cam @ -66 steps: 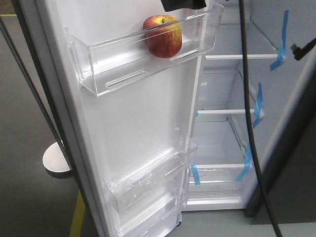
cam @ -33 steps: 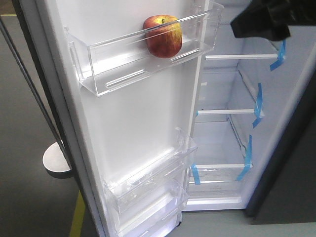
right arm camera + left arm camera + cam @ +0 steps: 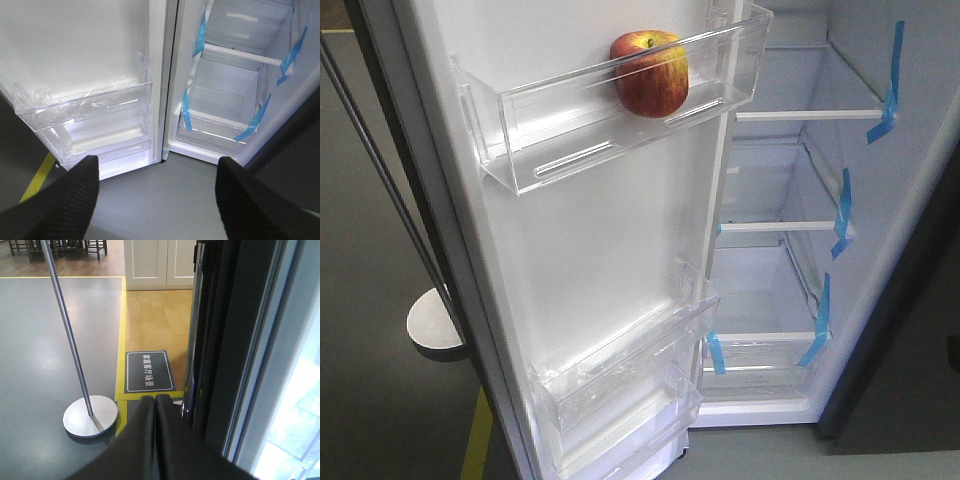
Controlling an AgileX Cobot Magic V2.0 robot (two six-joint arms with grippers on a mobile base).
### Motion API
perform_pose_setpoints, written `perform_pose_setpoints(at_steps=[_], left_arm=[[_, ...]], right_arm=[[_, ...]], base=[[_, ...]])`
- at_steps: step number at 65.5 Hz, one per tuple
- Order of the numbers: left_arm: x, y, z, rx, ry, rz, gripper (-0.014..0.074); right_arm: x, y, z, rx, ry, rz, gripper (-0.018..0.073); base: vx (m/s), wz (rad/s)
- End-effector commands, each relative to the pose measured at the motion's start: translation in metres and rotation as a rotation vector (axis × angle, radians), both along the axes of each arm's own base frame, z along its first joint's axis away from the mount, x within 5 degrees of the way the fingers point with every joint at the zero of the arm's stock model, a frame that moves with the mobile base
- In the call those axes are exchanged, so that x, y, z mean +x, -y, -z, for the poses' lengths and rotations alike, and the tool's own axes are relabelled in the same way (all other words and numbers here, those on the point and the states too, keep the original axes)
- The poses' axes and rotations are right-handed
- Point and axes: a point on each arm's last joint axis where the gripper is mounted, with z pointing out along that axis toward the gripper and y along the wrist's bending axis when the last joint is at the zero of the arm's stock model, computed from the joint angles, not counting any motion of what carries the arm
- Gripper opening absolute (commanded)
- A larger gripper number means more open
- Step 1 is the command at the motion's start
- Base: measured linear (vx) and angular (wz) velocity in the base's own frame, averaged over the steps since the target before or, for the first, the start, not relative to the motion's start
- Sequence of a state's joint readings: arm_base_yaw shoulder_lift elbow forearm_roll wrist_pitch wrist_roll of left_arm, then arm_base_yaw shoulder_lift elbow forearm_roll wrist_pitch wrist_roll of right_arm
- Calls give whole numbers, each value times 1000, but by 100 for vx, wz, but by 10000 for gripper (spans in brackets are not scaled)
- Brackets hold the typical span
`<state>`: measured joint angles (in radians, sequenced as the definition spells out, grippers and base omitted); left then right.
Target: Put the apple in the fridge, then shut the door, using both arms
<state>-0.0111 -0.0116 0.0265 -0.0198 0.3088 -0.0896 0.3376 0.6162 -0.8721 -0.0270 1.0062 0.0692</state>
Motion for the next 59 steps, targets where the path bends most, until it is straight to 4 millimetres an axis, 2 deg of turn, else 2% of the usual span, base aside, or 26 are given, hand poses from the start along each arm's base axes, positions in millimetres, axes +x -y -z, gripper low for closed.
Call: perform_pose_setpoints(at_steps=[1,7,14,48,59], left_arm=[[1,0,0,-10,59,0,-6],[1,0,0,-10,59,0,-6],[1,0,0,-10,59,0,-6],[1,0,0,-10,59,0,-6],[1,0,0,-10,59,0,-6]], right_arm=[[-12,6,2,55,103,36,474],[-22,10,11,59,111,38,474],[-28,12,10,70,136,41,474],[-27,14,10,47,147,59,474],[-25,22,9,28,164,145,474]], base=[[0,0],[0,0],[0,0],[0,0],[0,0]])
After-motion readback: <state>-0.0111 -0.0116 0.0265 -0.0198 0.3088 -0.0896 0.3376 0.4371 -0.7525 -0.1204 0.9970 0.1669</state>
